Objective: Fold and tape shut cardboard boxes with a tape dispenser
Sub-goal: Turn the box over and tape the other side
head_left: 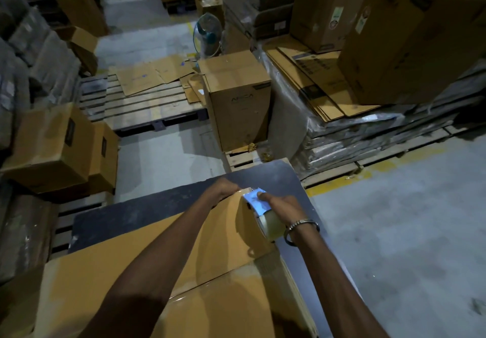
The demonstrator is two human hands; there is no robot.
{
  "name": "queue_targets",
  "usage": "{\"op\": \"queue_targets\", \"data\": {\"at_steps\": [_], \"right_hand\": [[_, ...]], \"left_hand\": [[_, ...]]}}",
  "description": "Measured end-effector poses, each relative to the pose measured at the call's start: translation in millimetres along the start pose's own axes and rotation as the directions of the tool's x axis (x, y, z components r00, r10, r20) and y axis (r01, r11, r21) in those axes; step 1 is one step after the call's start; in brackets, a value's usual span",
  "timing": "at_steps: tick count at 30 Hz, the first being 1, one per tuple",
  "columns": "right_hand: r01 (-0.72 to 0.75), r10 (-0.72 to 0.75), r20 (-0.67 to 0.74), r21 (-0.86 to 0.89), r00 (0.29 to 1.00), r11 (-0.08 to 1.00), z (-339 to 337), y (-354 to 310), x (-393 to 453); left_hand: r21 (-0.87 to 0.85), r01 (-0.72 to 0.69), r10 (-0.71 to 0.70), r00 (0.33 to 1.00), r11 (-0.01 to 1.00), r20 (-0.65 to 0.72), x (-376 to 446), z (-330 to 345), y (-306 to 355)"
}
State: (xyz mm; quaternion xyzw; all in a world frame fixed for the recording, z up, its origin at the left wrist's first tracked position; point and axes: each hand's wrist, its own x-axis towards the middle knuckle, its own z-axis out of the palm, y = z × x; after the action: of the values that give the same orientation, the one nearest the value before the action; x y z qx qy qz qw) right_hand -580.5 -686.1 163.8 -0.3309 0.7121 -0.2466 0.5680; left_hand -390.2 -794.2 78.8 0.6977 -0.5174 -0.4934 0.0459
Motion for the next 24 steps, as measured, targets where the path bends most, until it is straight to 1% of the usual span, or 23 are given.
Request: {"op": "queue_targets", "data": {"at_steps": [2, 4, 5, 6, 8, 9, 10, 12, 16, 18, 21, 24], "right_hand": [[-0.001, 0.001, -0.004, -0.009, 1.0, 1.0, 1.5, 0.2, 3.0], [0.007, -0.007, -0.014, -0.027, 1.0, 1.0, 3.3, 1.3, 4.8], [0.014, -0.015, -0.023, -0.034, 1.0, 0.999, 3.7, 1.3, 5.3], [0.019, -0.02, -0.031, -0.041, 0.999, 0.999, 4.2, 2.0, 6.7], [0.018, -0.02, -0.043, -0.065, 0.999, 0.998, 4.8, 3.0, 8.0], [0.017, -0.02, -0.04, -0.082, 0.999, 0.996, 5.0, 3.0, 8.2], [0.019, -0.023, -0.034, -0.108, 0.999, 0.994, 5.0, 3.1, 8.8], [0.026, -0.03, -0.021, -0.149, 0.999, 0.988, 5.9, 2.9, 8.7], [0.059, -0.062, -0.009, -0.198, 0.998, 0.979, 2.6, 10.8, -8.9], [0.044, -0.048, -0.01, -0.233, 0.999, 0.972, -9.7, 31.5, -29.3], [-0.027, 0.029, 0.004, -0.252, 1.0, 0.967, -35.9, 69.6, -68.6], [-0.044, 0.044, -0.005, -0.261, 0.999, 0.964, -41.7, 76.8, -76.5]], "left_hand": [[0.02, -0.093, 0.095, 0.992, 0.995, -0.089, -0.2, -1.0, -1.1], [-0.101, -0.209, 0.186, 0.962, 0.973, -0.201, -9.1, -2.1, 3.6], [-0.154, -0.248, 0.214, 0.955, 0.956, -0.206, -13.5, -2.5, 3.8], [-0.161, -0.285, 0.259, 0.952, 0.945, -0.163, -20.6, -3.1, 4.4], [-0.089, -0.334, 0.331, 0.942, 0.938, -0.052, -31.8, -3.1, 2.7], [-0.083, -0.349, 0.346, 0.937, 0.934, -0.039, -33.1, -1.9, -1.2], [-0.091, -0.362, 0.358, 0.932, 0.928, -0.059, -32.7, 0.1, -4.7], [-0.086, -0.378, 0.364, 0.921, 0.922, -0.141, -31.5, 3.3, -8.4], [0.007, -0.387, 0.38, 0.901, 0.922, -0.207, -27.6, 8.0, -11.8], [0.063, -0.364, 0.368, 0.896, 0.929, -0.25, -26.7, 8.6, -10.4], [0.104, -0.362, 0.376, 0.894, 0.927, -0.245, -23.1, 9.2, -12.1], [0.103, -0.368, 0.382, 0.892, 0.924, -0.242, -27.9, 9.1, -7.8]]}}
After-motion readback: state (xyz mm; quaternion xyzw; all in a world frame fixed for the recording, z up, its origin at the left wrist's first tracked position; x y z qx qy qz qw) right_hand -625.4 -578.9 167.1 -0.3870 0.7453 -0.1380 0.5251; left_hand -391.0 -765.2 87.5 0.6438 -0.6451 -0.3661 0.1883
